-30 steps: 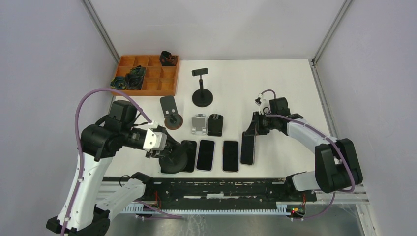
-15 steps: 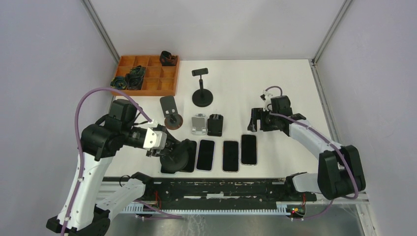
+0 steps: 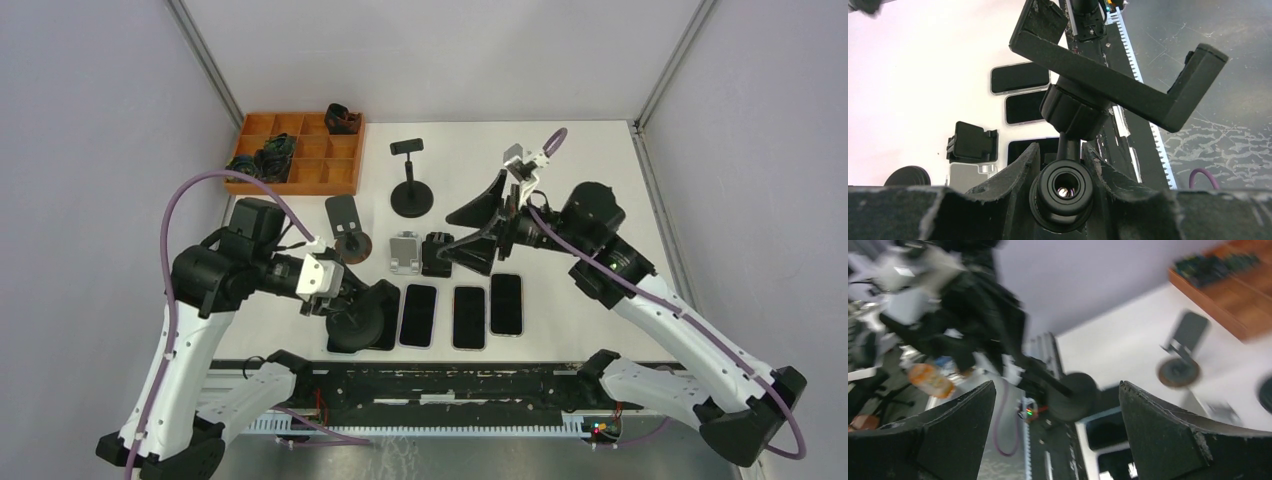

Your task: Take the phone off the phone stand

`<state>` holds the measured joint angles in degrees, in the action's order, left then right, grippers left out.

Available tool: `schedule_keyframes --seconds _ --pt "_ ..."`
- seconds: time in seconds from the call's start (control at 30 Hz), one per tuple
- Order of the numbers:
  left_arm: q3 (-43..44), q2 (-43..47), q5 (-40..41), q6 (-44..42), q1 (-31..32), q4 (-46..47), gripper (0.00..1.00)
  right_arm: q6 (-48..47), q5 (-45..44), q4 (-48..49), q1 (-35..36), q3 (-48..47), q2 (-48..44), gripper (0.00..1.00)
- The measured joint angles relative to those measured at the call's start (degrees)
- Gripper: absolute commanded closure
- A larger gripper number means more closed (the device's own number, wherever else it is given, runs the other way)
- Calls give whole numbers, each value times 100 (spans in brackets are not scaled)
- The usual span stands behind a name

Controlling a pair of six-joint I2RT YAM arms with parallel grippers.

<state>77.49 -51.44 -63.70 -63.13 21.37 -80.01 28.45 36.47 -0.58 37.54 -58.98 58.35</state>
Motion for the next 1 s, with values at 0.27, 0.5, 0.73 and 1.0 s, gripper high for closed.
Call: schedule_keyframes --seconds 0.27,0.5,0.73,1.0 --pt "0 -286 -72 -20 0 -48 98 570 494 1329 1268 -260 343 2" --pt "2 -389 -92 -70 0 -83 98 254 334 804 2076 -828 1320 3" --pt "68 -568 -90 -319 0 -334 98 61 245 695 2323 -1003 1364 38" --pt "146 -590 -87 -389 0 -433 98 -153 166 396 2361 -1095 1410 53"
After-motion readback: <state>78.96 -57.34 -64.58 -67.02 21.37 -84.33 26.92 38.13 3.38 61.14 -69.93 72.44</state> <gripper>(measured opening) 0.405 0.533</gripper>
